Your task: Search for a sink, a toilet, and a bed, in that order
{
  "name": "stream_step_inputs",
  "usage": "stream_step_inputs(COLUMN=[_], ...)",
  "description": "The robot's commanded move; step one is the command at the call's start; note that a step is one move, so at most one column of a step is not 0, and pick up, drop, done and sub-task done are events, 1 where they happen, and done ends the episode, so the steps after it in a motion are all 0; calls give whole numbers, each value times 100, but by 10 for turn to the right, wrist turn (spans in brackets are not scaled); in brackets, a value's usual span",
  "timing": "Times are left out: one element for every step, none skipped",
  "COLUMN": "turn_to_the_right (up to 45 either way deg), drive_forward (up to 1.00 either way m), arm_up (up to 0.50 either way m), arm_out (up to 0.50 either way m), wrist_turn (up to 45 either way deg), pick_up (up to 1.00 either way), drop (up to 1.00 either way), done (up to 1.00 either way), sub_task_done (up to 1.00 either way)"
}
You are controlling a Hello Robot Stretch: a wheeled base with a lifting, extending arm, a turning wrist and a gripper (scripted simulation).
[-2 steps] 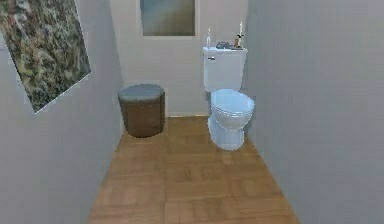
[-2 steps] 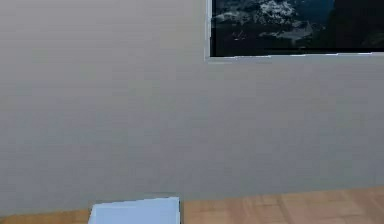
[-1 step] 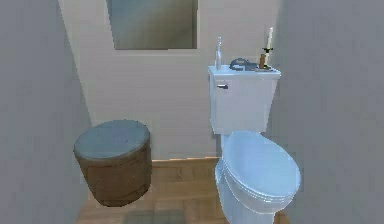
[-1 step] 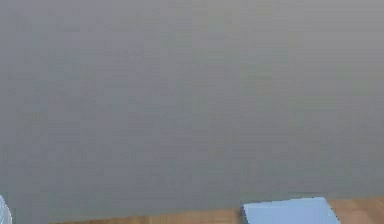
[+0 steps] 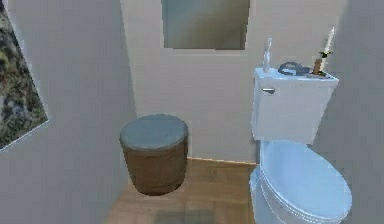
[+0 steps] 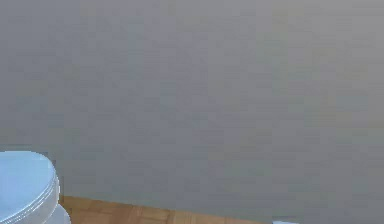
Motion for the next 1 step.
stream_step_inputs(turn_to_the_right=[0], drive_forward=[10], arm_up=[0], arm_out=[0], wrist_turn=[0], pick_up=[0], drop=[0], done=[0], sub_task_done=[0])
